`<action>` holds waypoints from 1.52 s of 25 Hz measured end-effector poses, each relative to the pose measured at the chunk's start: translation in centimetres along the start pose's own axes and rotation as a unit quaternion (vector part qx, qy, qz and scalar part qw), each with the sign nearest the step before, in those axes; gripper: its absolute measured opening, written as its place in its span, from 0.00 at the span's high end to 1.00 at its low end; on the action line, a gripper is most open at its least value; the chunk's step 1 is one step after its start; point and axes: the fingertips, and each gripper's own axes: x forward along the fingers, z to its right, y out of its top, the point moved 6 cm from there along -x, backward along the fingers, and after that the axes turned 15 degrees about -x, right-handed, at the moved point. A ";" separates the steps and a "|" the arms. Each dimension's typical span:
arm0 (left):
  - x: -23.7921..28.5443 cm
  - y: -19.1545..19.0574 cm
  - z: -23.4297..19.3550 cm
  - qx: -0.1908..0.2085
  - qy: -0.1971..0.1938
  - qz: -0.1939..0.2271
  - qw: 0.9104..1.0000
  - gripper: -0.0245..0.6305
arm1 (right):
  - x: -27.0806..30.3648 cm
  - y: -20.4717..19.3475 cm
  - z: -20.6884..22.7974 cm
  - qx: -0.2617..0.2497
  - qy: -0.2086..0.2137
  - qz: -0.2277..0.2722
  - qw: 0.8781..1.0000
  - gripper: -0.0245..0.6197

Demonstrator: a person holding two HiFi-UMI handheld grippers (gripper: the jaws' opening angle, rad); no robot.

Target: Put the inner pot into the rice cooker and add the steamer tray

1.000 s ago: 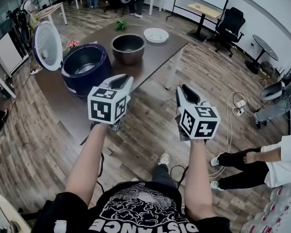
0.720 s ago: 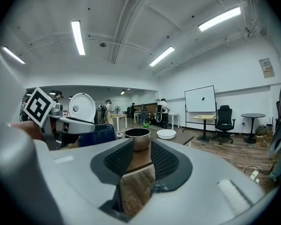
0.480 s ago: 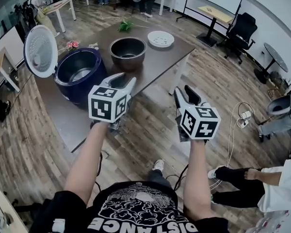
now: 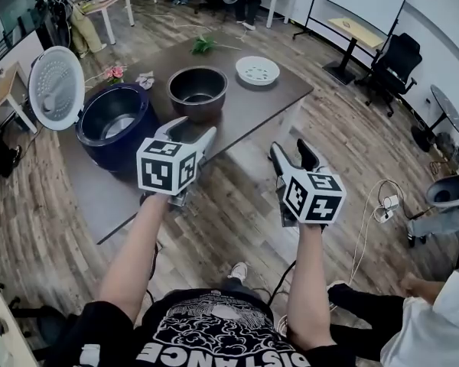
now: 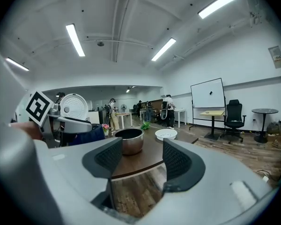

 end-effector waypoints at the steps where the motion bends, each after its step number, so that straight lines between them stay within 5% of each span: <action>1: 0.4 0.1 0.1 -0.001 0.005 0.001 1.000 0.57 | 0.3 0.0 0.6 0.000 0.002 0.000 1.000 0.56; 10: 3.2 0.8 0.4 -0.011 0.057 0.012 0.998 0.45 | 3.5 0.1 4.5 -0.004 0.038 0.008 0.999 0.48; 38: 7.6 2.9 -5.9 -0.045 0.160 0.049 0.985 0.43 | 16.3 1.4 5.0 -0.038 0.159 0.017 0.986 0.47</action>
